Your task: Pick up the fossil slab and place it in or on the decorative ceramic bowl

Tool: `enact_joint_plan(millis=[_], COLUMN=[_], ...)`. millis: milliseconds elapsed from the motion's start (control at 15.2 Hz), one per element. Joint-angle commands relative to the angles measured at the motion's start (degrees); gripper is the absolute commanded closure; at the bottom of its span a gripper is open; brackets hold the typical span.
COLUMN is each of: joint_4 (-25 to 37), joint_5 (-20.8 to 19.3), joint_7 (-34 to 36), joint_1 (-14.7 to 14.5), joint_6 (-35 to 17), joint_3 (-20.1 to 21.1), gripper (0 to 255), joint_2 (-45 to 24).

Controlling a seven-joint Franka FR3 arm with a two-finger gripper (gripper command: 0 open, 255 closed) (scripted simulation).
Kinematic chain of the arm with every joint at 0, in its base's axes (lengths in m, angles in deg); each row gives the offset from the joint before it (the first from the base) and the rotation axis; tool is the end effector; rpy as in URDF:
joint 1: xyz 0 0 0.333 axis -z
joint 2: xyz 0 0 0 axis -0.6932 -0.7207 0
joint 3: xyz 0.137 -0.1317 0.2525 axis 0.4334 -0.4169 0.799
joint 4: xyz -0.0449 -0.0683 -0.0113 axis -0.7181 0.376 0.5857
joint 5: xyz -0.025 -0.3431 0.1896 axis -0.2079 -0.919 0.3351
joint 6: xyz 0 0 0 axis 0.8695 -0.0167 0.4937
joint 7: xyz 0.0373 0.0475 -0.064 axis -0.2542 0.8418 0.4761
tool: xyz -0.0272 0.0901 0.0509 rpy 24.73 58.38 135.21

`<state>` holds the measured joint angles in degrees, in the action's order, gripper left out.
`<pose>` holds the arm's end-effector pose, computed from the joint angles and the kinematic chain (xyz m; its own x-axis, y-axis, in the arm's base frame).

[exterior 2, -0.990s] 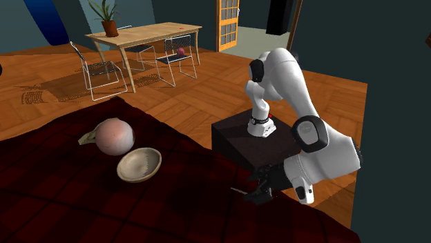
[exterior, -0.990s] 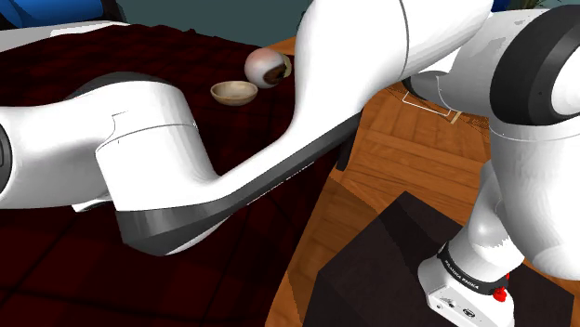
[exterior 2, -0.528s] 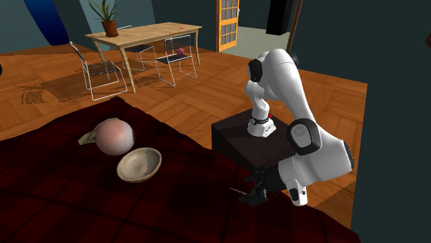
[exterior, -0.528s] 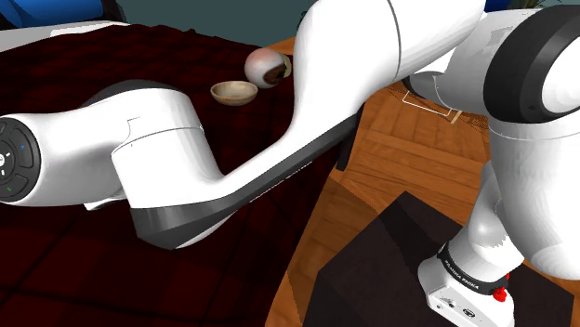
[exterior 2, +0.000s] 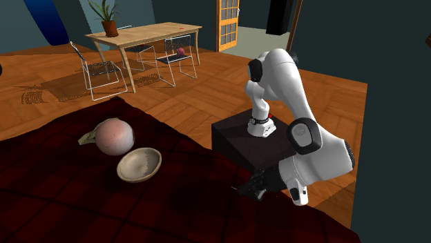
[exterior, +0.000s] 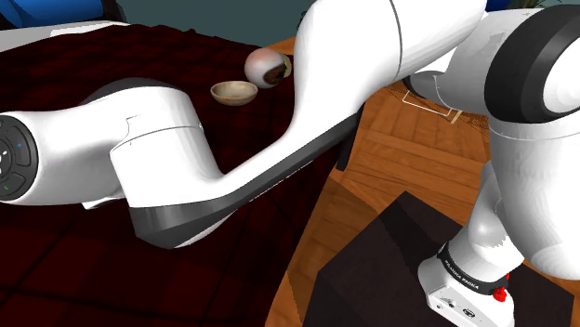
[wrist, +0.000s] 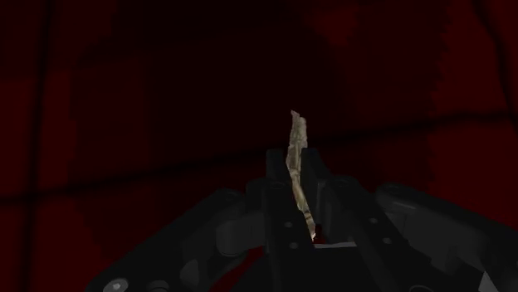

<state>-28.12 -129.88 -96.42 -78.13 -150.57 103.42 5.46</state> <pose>0.4536 0.5169 0.3922 -0.3001 0.6442 -0.7035 0.7832 0.5875 0.2038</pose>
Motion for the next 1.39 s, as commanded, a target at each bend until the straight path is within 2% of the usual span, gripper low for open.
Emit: enact_joint_plan(millis=[0, 330, 1320], joint_4=[-0.1, -0.2, 6.4], joint_5=[0.1, 0.1, 1.7], joint_7=[0.0, -0.1, -6.8], joint_1=[0.0, 0.1, -0.6], joint_6=[0.0, 0.0, 5.9], joint_3=[0.0, 0.0, 0.7], gripper=[255, 255, 255], joint_2=[-0.3, -0.1, 2.6])
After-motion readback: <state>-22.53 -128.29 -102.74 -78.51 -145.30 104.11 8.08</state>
